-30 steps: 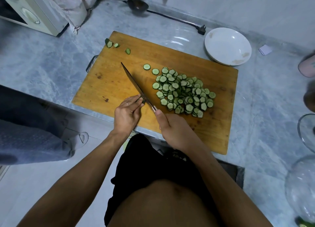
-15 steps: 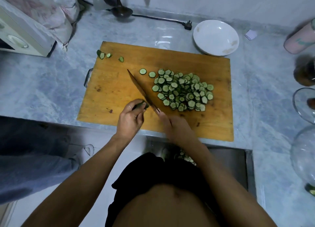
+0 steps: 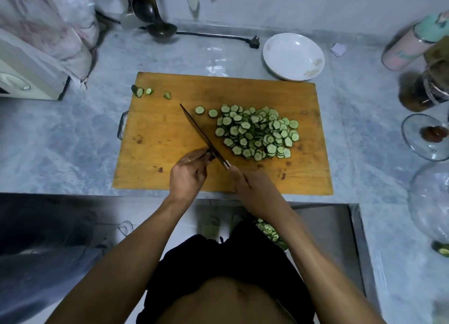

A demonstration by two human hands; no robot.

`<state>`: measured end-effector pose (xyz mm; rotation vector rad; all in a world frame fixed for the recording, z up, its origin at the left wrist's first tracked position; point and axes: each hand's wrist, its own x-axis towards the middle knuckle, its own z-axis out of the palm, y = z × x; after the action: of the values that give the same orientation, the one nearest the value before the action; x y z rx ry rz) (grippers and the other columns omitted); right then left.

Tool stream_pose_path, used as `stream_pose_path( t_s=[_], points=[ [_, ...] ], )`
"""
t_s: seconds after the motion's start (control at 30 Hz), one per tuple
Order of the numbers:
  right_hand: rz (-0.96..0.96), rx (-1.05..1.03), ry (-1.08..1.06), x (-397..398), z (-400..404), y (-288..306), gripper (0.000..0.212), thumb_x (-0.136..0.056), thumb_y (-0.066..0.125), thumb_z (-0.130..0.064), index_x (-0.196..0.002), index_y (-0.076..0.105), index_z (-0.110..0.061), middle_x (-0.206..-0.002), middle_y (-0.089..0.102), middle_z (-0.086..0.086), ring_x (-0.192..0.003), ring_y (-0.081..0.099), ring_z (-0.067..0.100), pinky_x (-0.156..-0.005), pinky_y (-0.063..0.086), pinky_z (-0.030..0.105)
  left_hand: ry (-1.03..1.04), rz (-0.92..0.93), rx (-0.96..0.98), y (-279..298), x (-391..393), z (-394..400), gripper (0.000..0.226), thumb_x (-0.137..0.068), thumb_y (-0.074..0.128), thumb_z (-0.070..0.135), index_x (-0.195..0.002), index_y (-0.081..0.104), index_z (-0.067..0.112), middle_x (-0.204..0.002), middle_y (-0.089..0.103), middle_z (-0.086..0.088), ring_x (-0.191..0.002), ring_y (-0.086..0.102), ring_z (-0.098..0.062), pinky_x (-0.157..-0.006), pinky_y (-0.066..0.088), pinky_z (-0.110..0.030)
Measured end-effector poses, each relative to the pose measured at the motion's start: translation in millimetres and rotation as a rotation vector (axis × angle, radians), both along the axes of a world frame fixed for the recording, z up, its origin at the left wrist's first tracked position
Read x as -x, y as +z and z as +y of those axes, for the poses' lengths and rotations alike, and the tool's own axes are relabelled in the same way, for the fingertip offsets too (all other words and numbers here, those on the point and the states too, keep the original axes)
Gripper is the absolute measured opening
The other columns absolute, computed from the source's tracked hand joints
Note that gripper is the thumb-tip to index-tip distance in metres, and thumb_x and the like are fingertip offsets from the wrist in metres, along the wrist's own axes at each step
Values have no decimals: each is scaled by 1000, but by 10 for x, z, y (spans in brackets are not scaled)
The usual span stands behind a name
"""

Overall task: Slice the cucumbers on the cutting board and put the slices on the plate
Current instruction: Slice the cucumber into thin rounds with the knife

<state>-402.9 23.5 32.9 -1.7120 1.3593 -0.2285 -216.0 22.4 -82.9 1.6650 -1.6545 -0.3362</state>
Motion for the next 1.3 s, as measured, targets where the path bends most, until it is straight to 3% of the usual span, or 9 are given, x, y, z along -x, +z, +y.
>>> stream_pose_path(
  t_s=[0.07, 0.17, 0.27, 0.37, 0.73, 1.0, 1.1, 1.3],
  points=[
    [27, -10, 2, -32, 30, 26, 56, -106, 32, -44, -55, 38, -21, -52, 44, -5, -49, 40, 7, -55, 28, 31, -7, -25, 11, -1, -3, 1, 23, -77, 65, -4, -92, 79, 5, -108, 74, -10, -98, 70, -22, -86, 52, -22],
    [62, -8, -2, -33, 57, 50, 55, -106, 32, -43, -55, 38, -23, -52, 41, -6, -50, 37, 6, -49, 25, 27, -2, -19, -5, -17, -3, 21, 27, -79, 59, 0, -96, 79, 8, -111, 73, -9, -100, 70, -22, -78, 59, -31],
    [89, 7, 8, -22, 91, 83, 54, -106, 32, -44, -57, 39, -22, -55, 42, -5, -52, 37, 7, -48, 25, 21, 15, -18, -2, -18, 2, 28, 29, -80, 56, 2, -96, 79, 9, -111, 73, -10, -98, 71, -22, -74, 57, -30],
    [75, -15, -10, -21, 133, 130, 55, -106, 32, -43, -58, 42, -20, -55, 44, -4, -53, 41, 10, -54, 27, 33, 10, -25, 8, -2, 13, 16, 29, -79, 61, -2, -98, 79, 9, -110, 73, -9, -99, 70, -23, -73, 55, -27],
    [46, -16, -43, -44, 264, 172, 58, -105, 31, -47, -70, 56, -8, -60, 54, 1, -59, 51, 17, -58, 35, 35, -24, -23, -8, -45, -19, 33, 33, -77, 62, -4, -103, 77, 8, -114, 72, -10, -102, 68, -26, -83, 49, -24],
    [90, -55, -63, -198, 108, 57, 59, -106, 29, -47, -55, 41, -19, -52, 43, -3, -51, 40, 14, -51, 25, 31, -55, -72, -47, -66, -59, 12, 46, -72, 68, -10, -111, 76, 13, -119, 70, -5, -106, 66, -23, -83, 43, -16],
    [100, -26, -57, -290, 63, -88, 56, -106, 28, -44, -57, 41, -20, -56, 45, -2, -60, 45, 21, -60, 26, 29, -51, -71, -43, -75, -40, 19, 50, -68, 68, -14, -111, 75, 11, -117, 71, -7, -106, 66, -24, -85, 48, -23],
    [111, 24, -66, -277, 51, -216, 56, -106, 27, -43, -58, 43, -21, -60, 50, 1, -66, 50, 26, -61, 27, 32, -58, -65, 2, -15, -42, 45, 48, -71, 63, -15, -111, 74, 9, -117, 71, -7, -103, 66, -26, -76, 53, -28]
  ],
)
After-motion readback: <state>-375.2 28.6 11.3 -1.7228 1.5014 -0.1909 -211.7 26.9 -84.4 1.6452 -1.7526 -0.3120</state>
